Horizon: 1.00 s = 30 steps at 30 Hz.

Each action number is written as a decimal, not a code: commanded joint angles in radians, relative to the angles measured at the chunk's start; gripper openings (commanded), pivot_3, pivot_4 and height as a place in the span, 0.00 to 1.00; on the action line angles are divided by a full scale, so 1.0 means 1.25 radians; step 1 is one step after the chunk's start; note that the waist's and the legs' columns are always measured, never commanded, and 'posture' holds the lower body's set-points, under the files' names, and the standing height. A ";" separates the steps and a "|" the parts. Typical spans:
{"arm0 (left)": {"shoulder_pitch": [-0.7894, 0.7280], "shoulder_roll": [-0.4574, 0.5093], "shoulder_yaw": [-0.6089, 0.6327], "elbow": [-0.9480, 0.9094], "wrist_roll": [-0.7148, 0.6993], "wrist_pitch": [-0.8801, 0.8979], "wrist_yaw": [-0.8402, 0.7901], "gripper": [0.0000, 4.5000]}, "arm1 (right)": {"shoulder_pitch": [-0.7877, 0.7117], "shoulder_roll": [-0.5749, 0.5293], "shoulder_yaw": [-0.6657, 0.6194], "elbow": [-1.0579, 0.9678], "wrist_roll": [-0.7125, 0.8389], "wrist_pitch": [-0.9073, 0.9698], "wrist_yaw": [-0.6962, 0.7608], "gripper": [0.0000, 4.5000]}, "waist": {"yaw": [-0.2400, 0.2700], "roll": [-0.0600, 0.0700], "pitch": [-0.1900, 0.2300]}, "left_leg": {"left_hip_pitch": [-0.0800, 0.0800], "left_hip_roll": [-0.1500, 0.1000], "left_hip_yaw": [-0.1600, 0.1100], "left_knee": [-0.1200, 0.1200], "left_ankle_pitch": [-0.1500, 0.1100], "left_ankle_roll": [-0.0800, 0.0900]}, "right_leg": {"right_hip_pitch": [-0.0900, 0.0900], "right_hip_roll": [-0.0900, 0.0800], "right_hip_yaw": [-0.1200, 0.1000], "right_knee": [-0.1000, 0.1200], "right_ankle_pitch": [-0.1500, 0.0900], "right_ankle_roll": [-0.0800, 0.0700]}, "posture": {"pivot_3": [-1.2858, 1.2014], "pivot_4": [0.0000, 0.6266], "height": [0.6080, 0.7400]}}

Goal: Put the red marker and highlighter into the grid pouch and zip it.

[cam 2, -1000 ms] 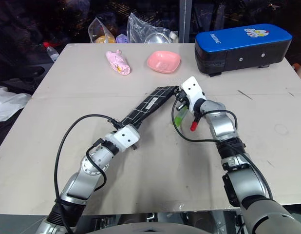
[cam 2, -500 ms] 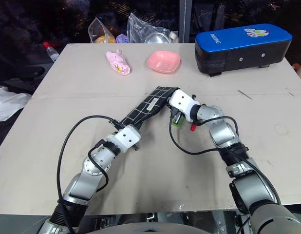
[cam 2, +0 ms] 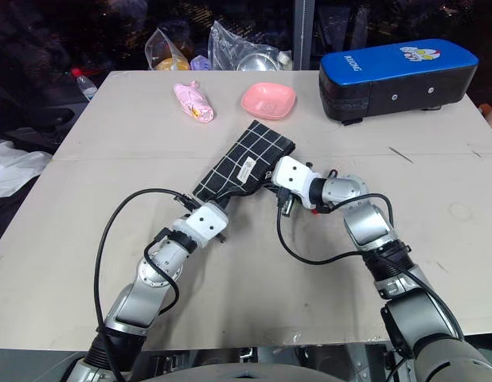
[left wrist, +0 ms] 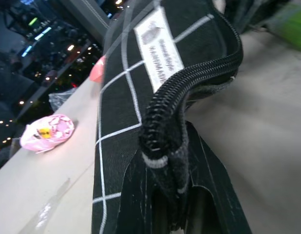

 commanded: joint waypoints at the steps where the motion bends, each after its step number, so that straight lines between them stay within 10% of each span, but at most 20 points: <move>1: -0.003 -0.004 0.016 -0.033 0.005 -0.022 0.023 0.00 | -0.007 0.000 -0.001 -0.028 0.005 -0.003 0.003 0.01 | 0.000 0.000 0.000 | 0.000 0.000 0.000 0.000 0.000 0.000 | 0.000 0.000 0.000 0.000 0.000 0.000 | 0.52 0.24 0.83; 30: -0.015 -0.014 0.010 -0.020 0.024 -0.047 0.058 0.00 | -0.002 0.065 0.061 -0.157 0.068 0.117 0.033 0.01 | 0.001 0.000 0.000 | 0.000 0.000 0.000 0.000 -0.001 0.001 | 0.000 0.000 0.000 0.000 0.000 0.000 | 0.52 0.24 0.83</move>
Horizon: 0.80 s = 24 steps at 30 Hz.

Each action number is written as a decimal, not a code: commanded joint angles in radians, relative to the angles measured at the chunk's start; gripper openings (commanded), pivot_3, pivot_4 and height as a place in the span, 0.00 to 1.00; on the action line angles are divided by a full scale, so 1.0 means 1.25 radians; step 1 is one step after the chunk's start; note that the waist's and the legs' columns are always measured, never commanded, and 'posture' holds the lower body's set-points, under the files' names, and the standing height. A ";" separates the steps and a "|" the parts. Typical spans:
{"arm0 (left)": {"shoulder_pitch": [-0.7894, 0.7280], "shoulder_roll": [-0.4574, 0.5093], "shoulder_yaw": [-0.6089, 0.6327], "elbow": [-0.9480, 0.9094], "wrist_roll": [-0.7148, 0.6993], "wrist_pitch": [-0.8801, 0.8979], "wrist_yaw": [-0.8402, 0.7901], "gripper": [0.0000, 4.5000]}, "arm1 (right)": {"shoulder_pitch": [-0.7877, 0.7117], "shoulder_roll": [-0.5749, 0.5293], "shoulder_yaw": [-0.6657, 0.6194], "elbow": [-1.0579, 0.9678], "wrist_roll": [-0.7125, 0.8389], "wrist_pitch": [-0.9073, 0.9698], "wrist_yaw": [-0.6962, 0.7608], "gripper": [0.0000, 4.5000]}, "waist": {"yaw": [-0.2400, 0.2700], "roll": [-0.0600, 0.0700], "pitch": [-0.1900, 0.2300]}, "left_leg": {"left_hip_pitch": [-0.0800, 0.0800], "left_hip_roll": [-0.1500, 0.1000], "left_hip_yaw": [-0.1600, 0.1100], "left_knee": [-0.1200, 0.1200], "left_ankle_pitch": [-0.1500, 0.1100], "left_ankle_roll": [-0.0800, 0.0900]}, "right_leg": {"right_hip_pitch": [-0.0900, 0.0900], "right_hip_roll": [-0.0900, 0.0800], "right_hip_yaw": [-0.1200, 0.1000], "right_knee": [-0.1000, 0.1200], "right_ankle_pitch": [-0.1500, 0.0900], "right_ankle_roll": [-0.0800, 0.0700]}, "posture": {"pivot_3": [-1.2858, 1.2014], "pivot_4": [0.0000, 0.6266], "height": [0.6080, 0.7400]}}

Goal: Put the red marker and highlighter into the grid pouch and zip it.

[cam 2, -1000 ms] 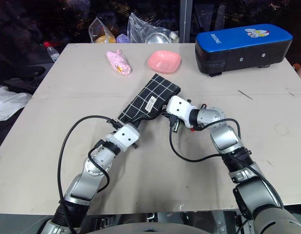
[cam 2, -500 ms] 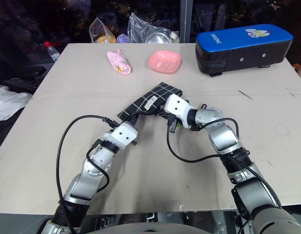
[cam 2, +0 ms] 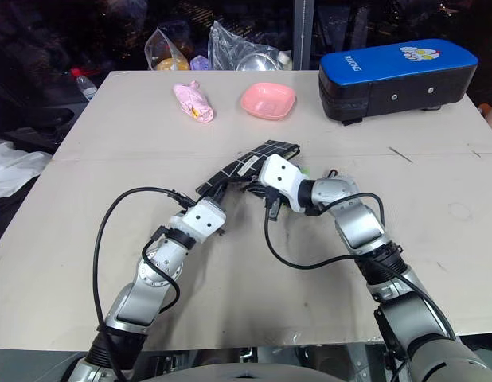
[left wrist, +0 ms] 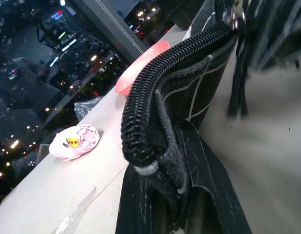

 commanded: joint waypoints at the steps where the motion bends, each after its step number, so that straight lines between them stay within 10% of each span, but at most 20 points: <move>1: -0.009 -0.003 0.002 -0.020 0.001 -0.020 0.007 0.00 | -0.004 0.012 0.027 -0.052 0.005 -0.004 0.008 0.01 | 0.001 0.000 0.000 | 0.000 0.000 0.000 0.000 0.000 0.000 | 0.000 0.000 0.000 0.000 0.000 0.000 | 0.52 0.24 0.83; 23: 0.000 0.006 -0.029 -0.020 -0.001 -0.041 -0.057 0.00 | -0.030 0.030 0.045 -0.012 -0.031 -0.041 -0.015 0.01 | 0.000 0.000 0.000 | 0.000 0.000 0.000 0.000 0.000 0.000 | 0.000 0.000 -0.001 0.000 0.000 0.000 | 0.52 0.24 0.83; 24: 0.000 0.005 -0.026 -0.019 -0.002 -0.040 -0.056 0.00 | -0.025 0.023 0.043 -0.018 -0.027 -0.036 -0.006 0.14 | 0.000 0.000 0.000 | 0.000 0.000 0.000 0.000 0.000 0.000 | 0.000 0.000 -0.001 0.000 0.000 0.000 | 0.52 0.24 0.83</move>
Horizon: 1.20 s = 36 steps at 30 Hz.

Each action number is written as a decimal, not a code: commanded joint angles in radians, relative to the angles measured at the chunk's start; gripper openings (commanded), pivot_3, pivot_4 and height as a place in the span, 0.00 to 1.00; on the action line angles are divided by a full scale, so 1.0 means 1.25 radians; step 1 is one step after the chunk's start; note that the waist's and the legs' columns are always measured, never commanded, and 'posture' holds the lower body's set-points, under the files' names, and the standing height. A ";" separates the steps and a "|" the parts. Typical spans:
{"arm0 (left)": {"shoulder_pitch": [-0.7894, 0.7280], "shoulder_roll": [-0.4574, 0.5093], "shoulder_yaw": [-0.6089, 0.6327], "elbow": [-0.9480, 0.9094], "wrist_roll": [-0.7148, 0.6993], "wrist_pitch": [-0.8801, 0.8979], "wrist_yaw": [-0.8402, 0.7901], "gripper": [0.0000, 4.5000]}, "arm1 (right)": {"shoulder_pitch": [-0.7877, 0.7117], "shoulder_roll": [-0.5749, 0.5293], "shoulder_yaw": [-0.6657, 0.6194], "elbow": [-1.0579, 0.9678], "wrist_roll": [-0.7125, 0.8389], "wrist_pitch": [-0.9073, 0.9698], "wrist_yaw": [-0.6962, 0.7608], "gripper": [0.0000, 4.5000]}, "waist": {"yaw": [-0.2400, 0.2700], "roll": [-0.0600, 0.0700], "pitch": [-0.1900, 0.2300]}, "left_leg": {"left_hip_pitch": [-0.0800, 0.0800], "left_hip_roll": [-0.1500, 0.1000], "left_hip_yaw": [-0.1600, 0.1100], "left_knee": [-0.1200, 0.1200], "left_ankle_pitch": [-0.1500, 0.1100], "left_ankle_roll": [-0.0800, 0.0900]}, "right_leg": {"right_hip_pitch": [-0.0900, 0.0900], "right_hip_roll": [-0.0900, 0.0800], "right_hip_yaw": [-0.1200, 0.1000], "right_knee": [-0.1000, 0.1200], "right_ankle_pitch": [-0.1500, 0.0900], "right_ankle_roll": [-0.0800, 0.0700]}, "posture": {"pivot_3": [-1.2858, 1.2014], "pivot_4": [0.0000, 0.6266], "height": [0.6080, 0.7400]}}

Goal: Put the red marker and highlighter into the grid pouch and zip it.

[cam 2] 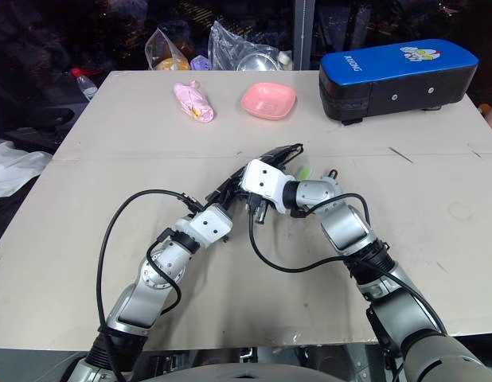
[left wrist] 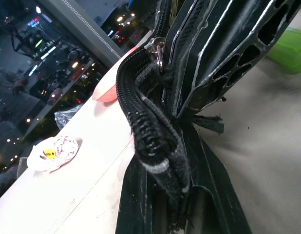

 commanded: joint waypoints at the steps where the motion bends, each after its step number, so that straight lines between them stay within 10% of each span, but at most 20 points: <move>1: -0.005 -0.005 -0.003 -0.019 -0.012 -0.022 0.001 0.00 | 0.005 -0.012 0.000 -0.046 0.027 -0.003 0.036 0.18 | 0.000 0.000 0.000 | 0.000 0.000 0.000 0.000 0.000 0.000 | 0.000 0.000 0.000 0.000 0.000 0.000 | 0.52 0.24 0.83; 7: 0.002 -0.003 0.008 -0.023 -0.017 -0.021 0.001 0.00 | 0.025 -0.101 -0.076 -0.081 0.101 0.050 0.098 0.82 | 0.002 0.000 0.000 | 0.000 0.000 0.000 0.000 0.000 0.000 | 0.000 0.000 0.000 0.000 0.000 0.000 | 0.52 0.24 0.83; 13: 0.002 0.000 0.012 -0.023 -0.022 -0.023 -0.003 0.00 | -0.020 -0.119 -0.189 -0.049 0.178 0.129 0.063 0.82 | -0.002 0.000 0.000 | 0.000 0.000 -0.001 0.000 0.000 0.001 | 0.000 0.000 0.000 0.000 0.000 0.000 | 0.52 0.24 0.83; 16: -0.008 0.004 0.017 -0.017 -0.027 -0.024 -0.008 0.00 | -0.049 -0.086 -0.220 0.020 0.168 0.135 -0.009 0.66 | -0.001 0.000 0.000 | 0.000 0.000 -0.001 0.000 0.000 0.000 | 0.000 0.000 0.000 0.000 0.000 0.000 | 0.52 0.24 0.83; 22: -0.007 0.007 0.019 -0.017 -0.028 -0.029 -0.010 0.00 | -0.059 -0.057 -0.222 0.041 0.169 0.177 -0.049 0.02 | 0.002 0.000 0.000 | 0.000 0.000 0.001 0.000 0.000 0.000 | 0.000 0.000 0.000 0.000 0.000 0.000 | 0.52 0.24 0.83; 36: -0.007 0.001 0.016 -0.021 -0.031 -0.022 -0.011 0.00 | -0.051 -0.066 -0.231 0.030 0.167 0.195 -0.087 0.01 | 0.000 0.000 0.000 | 0.000 0.000 0.000 -0.001 0.000 0.000 | 0.000 0.000 0.000 0.000 0.000 0.000 | 0.52 0.24 0.83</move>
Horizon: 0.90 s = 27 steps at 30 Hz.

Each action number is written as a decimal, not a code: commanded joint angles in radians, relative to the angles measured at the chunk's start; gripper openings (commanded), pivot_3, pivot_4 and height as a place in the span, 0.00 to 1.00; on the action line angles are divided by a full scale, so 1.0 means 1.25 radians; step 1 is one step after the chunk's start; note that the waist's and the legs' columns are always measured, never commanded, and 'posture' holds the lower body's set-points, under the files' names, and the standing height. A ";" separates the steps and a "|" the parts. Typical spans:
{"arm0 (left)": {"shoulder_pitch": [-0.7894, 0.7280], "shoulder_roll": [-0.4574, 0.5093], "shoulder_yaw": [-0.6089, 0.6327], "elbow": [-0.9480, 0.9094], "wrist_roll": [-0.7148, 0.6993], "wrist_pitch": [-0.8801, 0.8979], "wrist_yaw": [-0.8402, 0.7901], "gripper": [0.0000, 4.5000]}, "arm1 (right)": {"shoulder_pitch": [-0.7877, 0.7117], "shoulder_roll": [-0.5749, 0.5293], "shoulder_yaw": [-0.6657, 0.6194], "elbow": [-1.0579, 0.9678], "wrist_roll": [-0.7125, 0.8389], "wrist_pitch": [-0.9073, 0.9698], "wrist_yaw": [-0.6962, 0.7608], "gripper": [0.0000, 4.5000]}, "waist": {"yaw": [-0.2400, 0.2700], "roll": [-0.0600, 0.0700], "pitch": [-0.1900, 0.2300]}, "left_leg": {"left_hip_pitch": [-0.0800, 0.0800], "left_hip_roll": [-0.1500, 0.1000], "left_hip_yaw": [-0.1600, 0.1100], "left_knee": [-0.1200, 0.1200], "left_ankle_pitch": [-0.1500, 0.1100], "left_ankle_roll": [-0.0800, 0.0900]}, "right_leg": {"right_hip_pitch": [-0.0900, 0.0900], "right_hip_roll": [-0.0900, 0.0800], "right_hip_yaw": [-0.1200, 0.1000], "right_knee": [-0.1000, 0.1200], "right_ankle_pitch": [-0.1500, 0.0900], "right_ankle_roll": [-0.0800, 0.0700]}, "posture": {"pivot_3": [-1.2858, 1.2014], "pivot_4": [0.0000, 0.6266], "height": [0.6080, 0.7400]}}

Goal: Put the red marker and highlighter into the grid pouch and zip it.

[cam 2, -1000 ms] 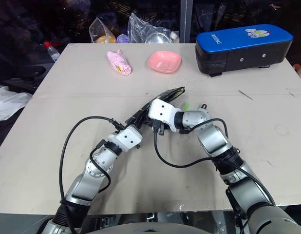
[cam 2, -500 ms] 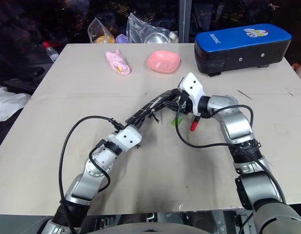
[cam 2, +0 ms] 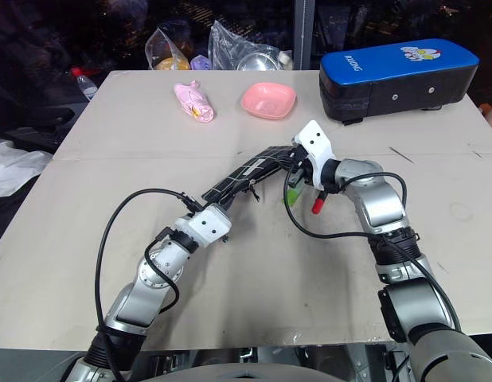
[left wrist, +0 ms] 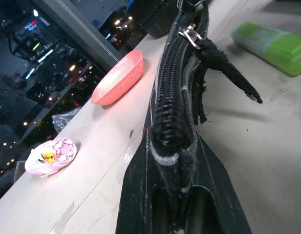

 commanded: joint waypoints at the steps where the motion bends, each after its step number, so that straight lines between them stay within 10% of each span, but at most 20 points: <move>1: -0.003 -0.003 0.010 -0.021 -0.020 -0.011 0.002 0.00 | -0.010 -0.005 -0.022 -0.029 0.008 0.002 -0.019 0.01 | 0.000 0.000 0.000 | 0.000 0.000 0.000 0.000 0.000 0.000 | 0.000 0.000 0.000 0.000 0.000 0.000 | 0.52 0.24 0.83; 27: -0.007 -0.001 0.006 -0.014 -0.022 -0.009 -0.001 0.00 | 0.040 -0.045 -0.032 -0.097 0.090 0.037 0.009 0.01 | 0.000 0.000 0.000 | 0.000 0.000 -0.001 0.000 0.000 0.000 | 0.000 0.000 0.000 0.000 0.000 0.000 | 0.52 0.24 0.83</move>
